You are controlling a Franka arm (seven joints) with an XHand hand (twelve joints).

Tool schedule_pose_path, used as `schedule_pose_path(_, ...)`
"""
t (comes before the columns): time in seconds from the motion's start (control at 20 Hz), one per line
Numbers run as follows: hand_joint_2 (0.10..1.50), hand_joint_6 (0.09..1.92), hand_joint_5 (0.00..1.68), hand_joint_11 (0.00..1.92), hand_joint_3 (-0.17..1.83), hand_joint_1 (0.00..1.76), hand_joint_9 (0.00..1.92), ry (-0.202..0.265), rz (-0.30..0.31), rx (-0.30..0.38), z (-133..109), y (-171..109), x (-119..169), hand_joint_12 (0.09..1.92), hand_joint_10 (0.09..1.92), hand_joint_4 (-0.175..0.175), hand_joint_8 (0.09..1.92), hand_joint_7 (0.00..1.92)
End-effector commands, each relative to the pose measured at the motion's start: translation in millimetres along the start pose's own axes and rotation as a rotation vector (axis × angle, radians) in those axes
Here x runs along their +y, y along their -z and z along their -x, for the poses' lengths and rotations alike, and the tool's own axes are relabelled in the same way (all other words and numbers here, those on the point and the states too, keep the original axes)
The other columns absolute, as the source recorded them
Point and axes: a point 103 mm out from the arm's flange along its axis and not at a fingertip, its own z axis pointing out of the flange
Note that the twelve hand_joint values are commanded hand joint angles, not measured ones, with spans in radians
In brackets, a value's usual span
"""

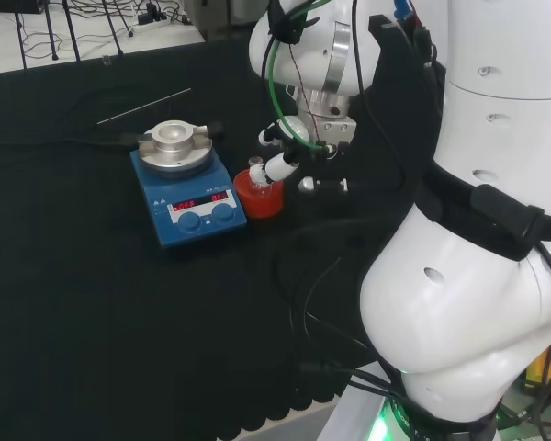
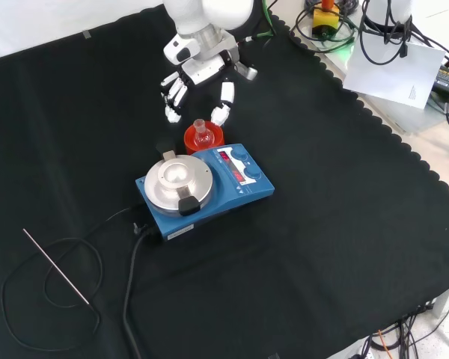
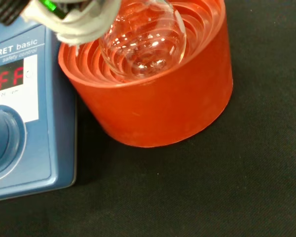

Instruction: Pick up the round-bottom flask.

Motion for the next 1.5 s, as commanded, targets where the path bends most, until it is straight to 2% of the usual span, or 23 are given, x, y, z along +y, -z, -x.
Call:
schedule_pose_path(0.05, 0.63, 0.1, 0.65, 0.0, 0.51, 0.83, 0.49, 0.01, 0.009, 0.014, 0.9, -6.1, 5.9, 1.38, 0.68, -0.056, 0.67, 0.32)
schedule_pose_path(0.6, 0.63, 0.15, 0.72, 0.0, 0.52, 0.85, 0.5, 0.015, 0.018, -0.01, -10.2, -11.7, 11.5, 1.38, 0.68, -0.055, 0.67, 0.33)
schedule_pose_path(0.65, 0.62, 0.2, 0.73, 0.0, 0.53, 0.85, 0.51, 0.015, 0.017, -0.01, -9.6, -11.3, 11.9, 1.38, 0.67, -0.055, 0.66, 0.33)
schedule_pose_path(0.8, 0.62, 0.53, 0.7, 0.0, 0.55, 0.85, 0.52, 0.012, 0.017, -0.012, -5.3, -9.1, 13.3, 1.38, 0.66, -0.055, 0.66, 0.34)
schedule_pose_path(0.9, 0.62, 0.67, 0.69, 0.0, 0.55, 0.86, 0.53, 0.011, 0.022, -0.023, -10.6, -11.6, 13.8, 1.39, 0.66, -0.055, 0.66, 0.34)
schedule_pose_path(1.1, 0.63, 0.76, 0.74, 0.0, 0.56, 0.87, 0.53, 0.012, 0.028, -0.018, -8.8, -10.6, 14.0, 1.39, 0.66, -0.058, 0.66, 0.34)
schedule_pose_path(1.5, 0.64, 0.81, 0.81, 0.01, 0.56, 0.88, 0.55, 0.02, 0.033, -0.032, -9.9, -11.0, 15.0, 1.41, 0.67, -0.06, 0.67, 0.35)
